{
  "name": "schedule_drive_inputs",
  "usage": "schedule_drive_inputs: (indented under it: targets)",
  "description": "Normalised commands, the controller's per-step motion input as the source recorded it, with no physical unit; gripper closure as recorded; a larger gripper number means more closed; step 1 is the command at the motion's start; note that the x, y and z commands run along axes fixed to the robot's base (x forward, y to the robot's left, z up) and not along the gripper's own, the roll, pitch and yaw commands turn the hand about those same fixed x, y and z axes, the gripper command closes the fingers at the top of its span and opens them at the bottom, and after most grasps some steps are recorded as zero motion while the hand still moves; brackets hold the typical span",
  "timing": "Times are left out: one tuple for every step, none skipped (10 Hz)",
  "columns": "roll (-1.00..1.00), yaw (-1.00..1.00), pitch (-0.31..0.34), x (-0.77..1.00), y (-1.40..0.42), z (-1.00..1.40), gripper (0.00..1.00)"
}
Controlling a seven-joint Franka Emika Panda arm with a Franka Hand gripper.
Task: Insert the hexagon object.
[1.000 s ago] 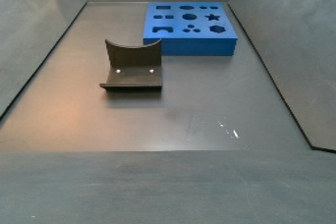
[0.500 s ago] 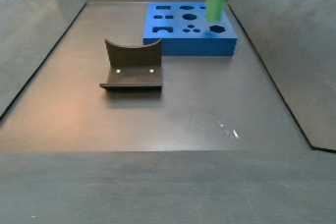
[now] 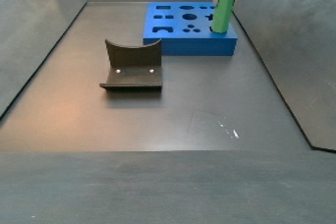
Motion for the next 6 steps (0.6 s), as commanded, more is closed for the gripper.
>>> schedule_drive_inputs:
  targets:
    - [-0.14,-0.08,-0.037,0.18,0.00,-0.33,1.00]
    - [-0.19,-0.19,-0.060,0.11,0.00,-0.39,1.00]
    - [-0.21,-0.22,-0.114,0.04,0.00,-0.50,1.00]
    - [-0.26,-0.18,-0.167,0.00,-0.02,-0.54,1.00]
    - [-0.25,-0.11,-0.169,0.00,-0.07,-0.55,1.00]
    - [-0.25,0.00,-0.163,0.00,-0.10,-0.52,1.00]
